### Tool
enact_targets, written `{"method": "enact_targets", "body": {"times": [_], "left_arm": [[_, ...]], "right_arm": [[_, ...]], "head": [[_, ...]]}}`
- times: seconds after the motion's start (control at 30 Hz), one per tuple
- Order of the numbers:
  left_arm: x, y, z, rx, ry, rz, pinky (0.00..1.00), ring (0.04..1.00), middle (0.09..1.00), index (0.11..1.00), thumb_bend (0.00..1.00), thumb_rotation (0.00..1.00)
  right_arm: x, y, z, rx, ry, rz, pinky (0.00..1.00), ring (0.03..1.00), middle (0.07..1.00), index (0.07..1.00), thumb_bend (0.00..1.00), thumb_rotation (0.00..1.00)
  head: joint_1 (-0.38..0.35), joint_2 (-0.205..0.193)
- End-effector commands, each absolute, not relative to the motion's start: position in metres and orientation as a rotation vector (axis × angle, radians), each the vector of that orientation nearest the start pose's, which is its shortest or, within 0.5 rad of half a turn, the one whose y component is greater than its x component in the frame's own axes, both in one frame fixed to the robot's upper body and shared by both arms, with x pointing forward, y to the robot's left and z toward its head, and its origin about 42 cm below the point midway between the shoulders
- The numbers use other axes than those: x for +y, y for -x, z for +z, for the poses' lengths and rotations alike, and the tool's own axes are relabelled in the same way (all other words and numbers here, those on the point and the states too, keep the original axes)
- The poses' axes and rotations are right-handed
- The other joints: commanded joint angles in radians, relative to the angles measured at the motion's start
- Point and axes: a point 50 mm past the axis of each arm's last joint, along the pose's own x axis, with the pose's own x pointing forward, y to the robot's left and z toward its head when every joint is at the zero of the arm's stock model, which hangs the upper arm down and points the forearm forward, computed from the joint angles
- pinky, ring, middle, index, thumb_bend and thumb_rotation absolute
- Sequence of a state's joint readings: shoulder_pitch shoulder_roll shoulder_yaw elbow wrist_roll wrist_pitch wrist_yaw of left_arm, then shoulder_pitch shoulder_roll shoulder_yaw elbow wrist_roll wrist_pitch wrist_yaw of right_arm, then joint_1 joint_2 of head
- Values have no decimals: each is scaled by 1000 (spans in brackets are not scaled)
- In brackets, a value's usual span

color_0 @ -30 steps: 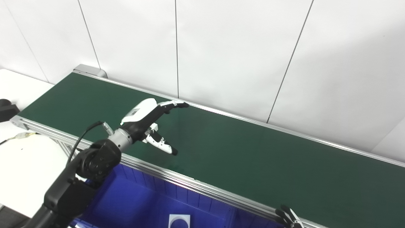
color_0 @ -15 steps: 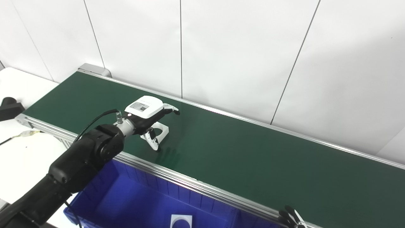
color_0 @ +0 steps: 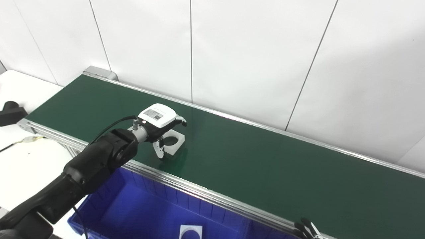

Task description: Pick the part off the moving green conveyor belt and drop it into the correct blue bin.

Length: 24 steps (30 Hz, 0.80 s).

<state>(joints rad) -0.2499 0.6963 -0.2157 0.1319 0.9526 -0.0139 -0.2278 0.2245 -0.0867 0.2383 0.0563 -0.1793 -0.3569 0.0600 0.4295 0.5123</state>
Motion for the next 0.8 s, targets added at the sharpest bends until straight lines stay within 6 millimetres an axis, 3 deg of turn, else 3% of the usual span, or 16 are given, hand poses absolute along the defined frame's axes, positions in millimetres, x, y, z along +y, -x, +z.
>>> {"method": "enact_targets", "body": {"times": [0.0, 0.77], "left_arm": [[384, -371, 195, -10, -1739, -235, 688, 784, 843, 816, 879, 0], [378, -401, 156, 84, -1732, -252, 670, 758, 802, 770, 848, 0]], "right_arm": [[-178, -194, 61, -161, 189, 310, 733, 817, 843, 897, 488, 461], [-172, -190, 63, -164, 173, 306, 735, 820, 845, 898, 505, 479]], "head": [[-3, 1], [-21, 6]]}}
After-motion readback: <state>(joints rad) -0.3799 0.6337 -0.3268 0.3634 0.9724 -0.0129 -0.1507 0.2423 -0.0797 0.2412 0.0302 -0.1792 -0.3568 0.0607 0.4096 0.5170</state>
